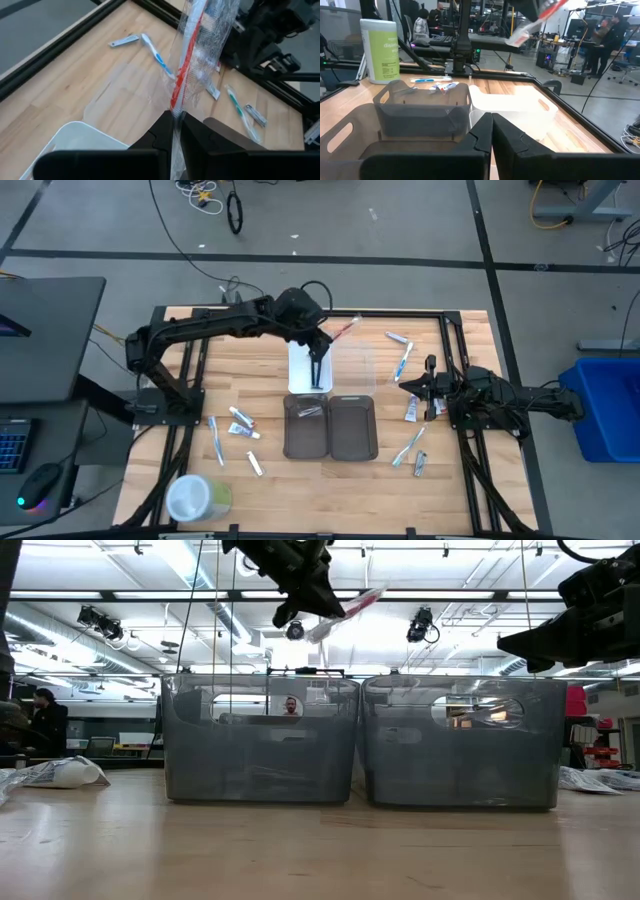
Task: Pick & Place Travel size toiletries
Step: Put the orange toothbrush into the transparent bin
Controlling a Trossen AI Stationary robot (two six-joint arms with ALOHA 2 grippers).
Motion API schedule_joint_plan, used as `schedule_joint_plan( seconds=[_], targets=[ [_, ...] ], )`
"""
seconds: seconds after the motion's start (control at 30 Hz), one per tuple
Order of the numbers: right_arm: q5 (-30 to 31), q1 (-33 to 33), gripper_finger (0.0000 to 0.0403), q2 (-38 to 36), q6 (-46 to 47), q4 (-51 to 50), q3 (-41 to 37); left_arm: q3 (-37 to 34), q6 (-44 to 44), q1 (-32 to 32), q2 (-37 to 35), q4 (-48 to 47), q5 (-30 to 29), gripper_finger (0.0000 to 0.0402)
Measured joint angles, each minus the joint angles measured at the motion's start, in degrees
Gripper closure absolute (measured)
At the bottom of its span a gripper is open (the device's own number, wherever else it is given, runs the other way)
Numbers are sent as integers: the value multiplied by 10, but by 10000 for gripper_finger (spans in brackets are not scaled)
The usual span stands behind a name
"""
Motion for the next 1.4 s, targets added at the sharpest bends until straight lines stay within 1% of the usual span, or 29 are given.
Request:
schedule_joint_plan(
  seconds=[0.23,0.47,0.73,0.83,1.0,1.1,1.23,1.4],
  targets=[
    [0,0,389,0,0,0,0,17,-1,7,28,0,20,370],
    [0,0,389,0,0,0,0,16,-18,7,80,20,32,370],
    [0,0,389,0,0,0,0,16,-56,11,148,41,78,370],
    [0,0,390,0,0,0,0,16,-62,12,161,47,85,370],
    [0,0,389,0,0,0,0,16,-75,12,163,51,87,370],
    [0,0,390,0,0,0,0,16,-114,12,163,61,88,370],
    [0,0,389,0,0,0,0,16,-197,12,163,79,103,370],
    [0,0,390,0,0,0,0,16,-281,12,163,98,102,370]
  ],
)
